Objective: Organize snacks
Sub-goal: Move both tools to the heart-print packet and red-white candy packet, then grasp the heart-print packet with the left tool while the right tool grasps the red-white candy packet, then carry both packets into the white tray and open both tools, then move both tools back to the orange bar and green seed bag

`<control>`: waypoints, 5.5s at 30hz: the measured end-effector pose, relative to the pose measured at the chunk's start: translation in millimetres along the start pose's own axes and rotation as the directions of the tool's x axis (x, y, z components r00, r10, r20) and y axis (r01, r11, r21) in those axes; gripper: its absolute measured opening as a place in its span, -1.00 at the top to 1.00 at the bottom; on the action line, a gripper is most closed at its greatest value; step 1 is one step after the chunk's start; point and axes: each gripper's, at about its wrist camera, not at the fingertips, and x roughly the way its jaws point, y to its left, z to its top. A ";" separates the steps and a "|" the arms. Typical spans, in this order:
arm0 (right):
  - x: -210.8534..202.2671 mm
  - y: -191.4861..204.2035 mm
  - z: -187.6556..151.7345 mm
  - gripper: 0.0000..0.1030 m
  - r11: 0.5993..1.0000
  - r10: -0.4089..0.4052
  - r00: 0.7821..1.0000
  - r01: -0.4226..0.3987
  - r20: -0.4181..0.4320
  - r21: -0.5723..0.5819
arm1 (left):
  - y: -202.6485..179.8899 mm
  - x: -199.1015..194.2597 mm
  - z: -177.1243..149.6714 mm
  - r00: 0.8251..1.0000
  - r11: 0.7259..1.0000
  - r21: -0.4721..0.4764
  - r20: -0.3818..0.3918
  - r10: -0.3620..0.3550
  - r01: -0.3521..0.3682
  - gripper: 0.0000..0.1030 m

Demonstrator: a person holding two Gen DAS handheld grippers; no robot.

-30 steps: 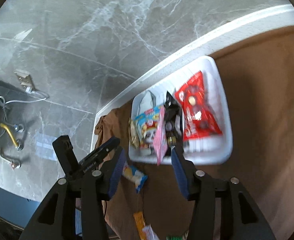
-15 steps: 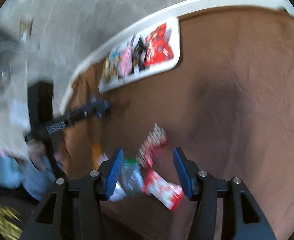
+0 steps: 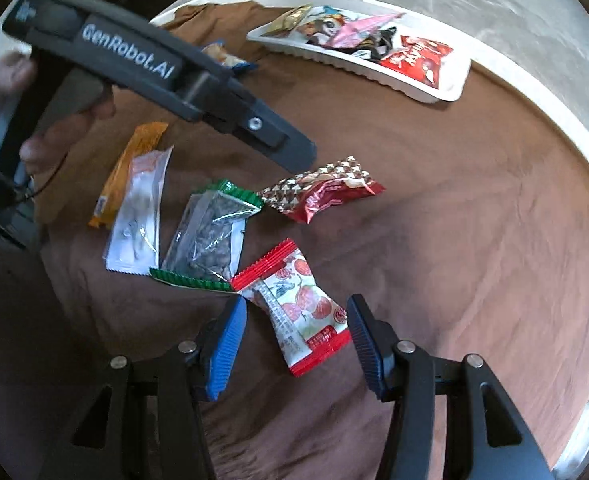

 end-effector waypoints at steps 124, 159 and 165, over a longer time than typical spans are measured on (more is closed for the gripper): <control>38.0 -106.7 260.0 0.16 0.973 -0.147 0.962 0.099 0.228 0.208 | 168.9 -75.0 164.4 0.920 0.947 -0.234 0.274 0.280 -0.219 0.15; -64.4 -19.0 142.0 0.03 0.984 -0.102 0.955 0.056 0.278 0.168 | 93.3 -146.2 10.8 0.906 0.949 -0.261 0.333 0.260 -0.176 0.12; -42.2 25.8 102.1 0.03 0.991 -0.052 0.981 0.028 0.186 0.129 | 92.6 -137.0 -45.5 0.925 0.936 -0.300 0.270 0.267 -0.183 0.12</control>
